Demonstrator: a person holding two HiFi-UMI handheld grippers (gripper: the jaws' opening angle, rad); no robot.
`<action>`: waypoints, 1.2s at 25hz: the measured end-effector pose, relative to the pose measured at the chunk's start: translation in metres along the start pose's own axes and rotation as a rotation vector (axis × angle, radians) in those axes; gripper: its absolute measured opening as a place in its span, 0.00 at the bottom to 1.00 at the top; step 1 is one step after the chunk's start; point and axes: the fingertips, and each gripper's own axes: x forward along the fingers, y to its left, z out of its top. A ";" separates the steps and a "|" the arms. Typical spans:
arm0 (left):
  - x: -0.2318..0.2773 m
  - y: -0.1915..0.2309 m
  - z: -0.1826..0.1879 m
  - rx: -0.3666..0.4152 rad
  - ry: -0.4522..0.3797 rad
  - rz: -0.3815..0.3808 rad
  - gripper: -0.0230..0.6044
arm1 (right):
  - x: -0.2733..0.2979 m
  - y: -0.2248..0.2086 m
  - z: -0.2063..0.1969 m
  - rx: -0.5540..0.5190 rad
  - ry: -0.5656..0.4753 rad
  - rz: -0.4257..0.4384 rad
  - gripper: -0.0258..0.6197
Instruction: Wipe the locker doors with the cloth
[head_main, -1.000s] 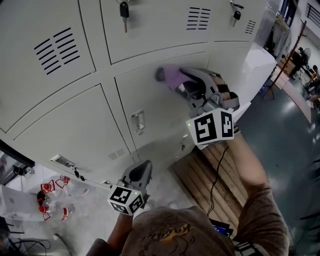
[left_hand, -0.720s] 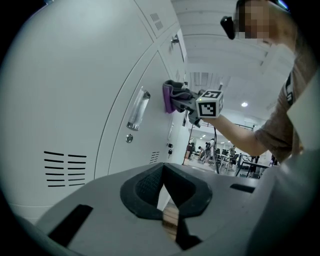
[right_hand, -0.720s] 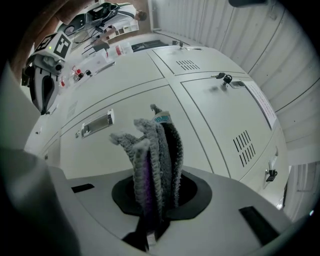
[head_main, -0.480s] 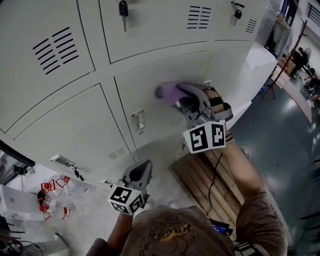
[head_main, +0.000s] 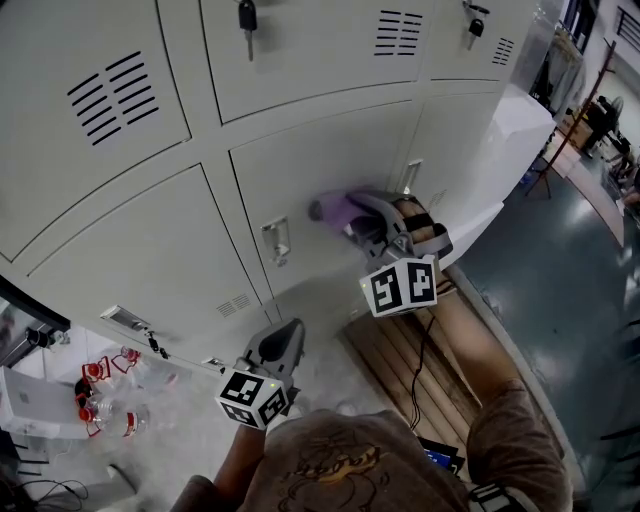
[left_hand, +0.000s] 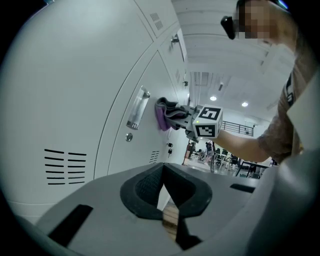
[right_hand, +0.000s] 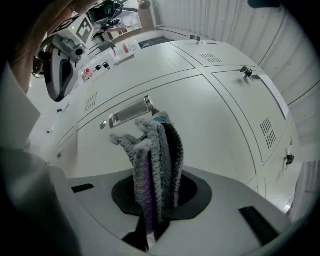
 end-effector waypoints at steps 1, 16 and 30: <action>0.000 0.000 0.000 -0.001 0.001 0.001 0.04 | 0.001 0.005 -0.001 -0.002 0.002 0.009 0.12; -0.002 0.000 -0.002 -0.001 0.004 0.007 0.04 | 0.009 0.081 -0.020 -0.009 0.035 0.140 0.12; -0.010 0.003 -0.003 -0.011 0.000 0.022 0.04 | 0.017 0.160 -0.044 -0.014 0.095 0.280 0.12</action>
